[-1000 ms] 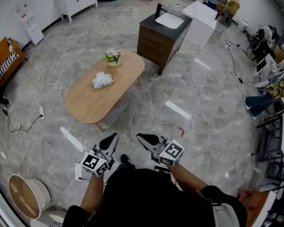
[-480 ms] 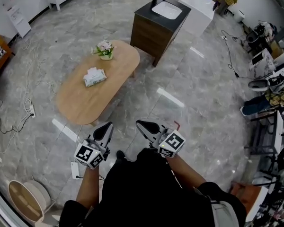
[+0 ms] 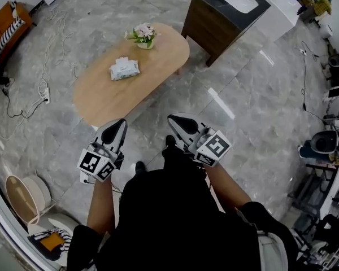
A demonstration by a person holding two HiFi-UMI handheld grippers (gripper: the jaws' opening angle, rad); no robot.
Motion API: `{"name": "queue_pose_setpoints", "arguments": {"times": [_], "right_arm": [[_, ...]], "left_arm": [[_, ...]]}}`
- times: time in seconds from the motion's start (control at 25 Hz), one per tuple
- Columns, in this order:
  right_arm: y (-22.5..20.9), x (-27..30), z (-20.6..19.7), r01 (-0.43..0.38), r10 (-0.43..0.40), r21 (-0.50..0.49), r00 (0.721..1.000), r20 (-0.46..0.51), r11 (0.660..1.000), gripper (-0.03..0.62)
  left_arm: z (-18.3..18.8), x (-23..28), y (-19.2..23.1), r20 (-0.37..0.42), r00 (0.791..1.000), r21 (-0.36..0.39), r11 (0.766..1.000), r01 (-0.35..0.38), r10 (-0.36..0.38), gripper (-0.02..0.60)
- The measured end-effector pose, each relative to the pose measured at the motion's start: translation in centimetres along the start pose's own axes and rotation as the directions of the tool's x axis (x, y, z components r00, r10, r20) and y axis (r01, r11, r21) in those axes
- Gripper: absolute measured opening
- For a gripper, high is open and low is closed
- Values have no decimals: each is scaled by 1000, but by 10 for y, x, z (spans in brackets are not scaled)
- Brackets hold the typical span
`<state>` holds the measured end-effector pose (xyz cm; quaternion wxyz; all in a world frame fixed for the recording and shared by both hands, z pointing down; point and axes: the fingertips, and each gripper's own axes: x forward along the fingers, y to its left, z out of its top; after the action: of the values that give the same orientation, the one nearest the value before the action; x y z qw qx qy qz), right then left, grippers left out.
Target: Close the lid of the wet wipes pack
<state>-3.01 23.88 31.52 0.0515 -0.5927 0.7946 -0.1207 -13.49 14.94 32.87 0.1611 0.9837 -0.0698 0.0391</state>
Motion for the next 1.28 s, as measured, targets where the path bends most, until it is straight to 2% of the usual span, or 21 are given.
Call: {"name": "queue_pose_setpoints", "arguments": {"times": [0.24,0.36,0.56,0.8,0.96,1.12,1.2,1.28], "right_arm": [[-67,-2,12,-118,119,65,993,-13,991,11],[-85,4,9,-160,162,84,987,-17,984,11],[-99,21,1,-216,222,120,975,-33,969,11],[-126,67,4,-242,249,98,966,-68,965,11],[-145,109,10,-241,251,99,962,-110,966,11],[-162,156,16,-262,272,79,946,-177,962,11],[-170,179,17,-271,281,73,938,-205,960,11],[-178,204,17,-282,289,63,931,-224,957,11]], "left_arm": [[19,35,0,49,991,-45,991,-124,127,15],[11,43,2,38,982,-65,981,-182,185,15],[7,53,12,28,972,-82,969,-231,234,15],[6,76,62,53,966,-114,963,-244,251,15],[18,94,107,86,964,-143,960,-239,253,15],[33,113,155,113,960,-165,958,-236,256,15],[31,120,175,90,961,-156,957,-245,261,15],[26,128,193,46,965,-110,961,-253,259,15]]}}
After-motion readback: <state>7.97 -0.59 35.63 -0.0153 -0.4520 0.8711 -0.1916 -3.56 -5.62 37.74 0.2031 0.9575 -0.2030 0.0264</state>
